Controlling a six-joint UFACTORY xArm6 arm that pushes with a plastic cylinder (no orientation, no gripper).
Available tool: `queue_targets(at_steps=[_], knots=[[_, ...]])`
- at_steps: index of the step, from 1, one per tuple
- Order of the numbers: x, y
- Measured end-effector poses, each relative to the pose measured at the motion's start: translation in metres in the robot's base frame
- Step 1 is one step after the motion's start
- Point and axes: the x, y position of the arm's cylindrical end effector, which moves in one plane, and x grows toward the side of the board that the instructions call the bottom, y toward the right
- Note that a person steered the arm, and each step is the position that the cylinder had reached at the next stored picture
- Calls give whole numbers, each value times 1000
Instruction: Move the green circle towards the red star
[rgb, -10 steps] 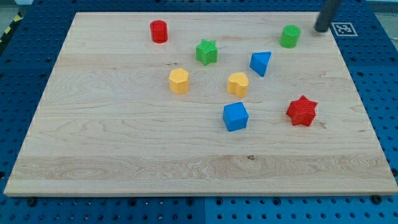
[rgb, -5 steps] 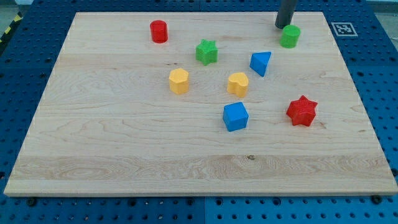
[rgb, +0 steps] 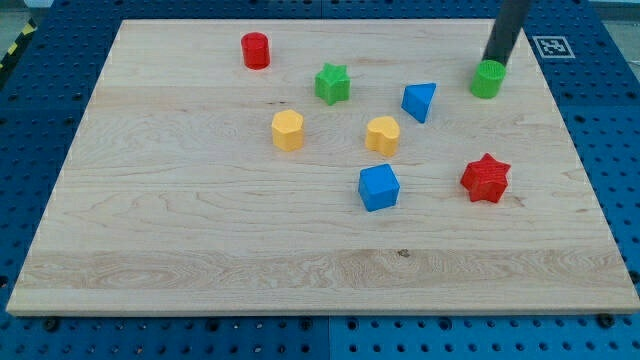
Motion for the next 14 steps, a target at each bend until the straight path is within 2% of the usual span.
queue_targets(at_steps=[4, 7, 9, 14], knots=[[-4, -6], [40, -48], [41, -88], [56, -65]])
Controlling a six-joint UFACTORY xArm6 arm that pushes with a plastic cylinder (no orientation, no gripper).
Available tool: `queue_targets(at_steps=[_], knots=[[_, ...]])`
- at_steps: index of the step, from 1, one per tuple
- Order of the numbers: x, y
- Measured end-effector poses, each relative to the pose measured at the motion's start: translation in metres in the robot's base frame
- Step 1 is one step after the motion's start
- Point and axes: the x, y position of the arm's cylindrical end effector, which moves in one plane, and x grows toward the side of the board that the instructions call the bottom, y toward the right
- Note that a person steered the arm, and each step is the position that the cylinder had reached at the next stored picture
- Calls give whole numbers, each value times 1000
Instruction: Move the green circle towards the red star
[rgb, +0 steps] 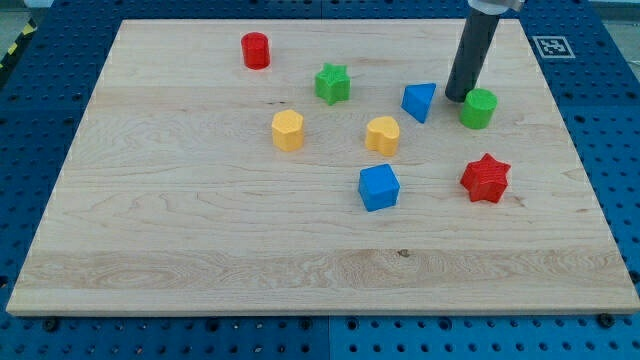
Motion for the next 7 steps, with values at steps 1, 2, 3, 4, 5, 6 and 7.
queue_targets(at_steps=[1, 2, 3, 4, 5, 6, 7], knots=[[5, 14], [7, 27], [5, 42], [5, 56], [6, 58], [15, 58], [26, 58]])
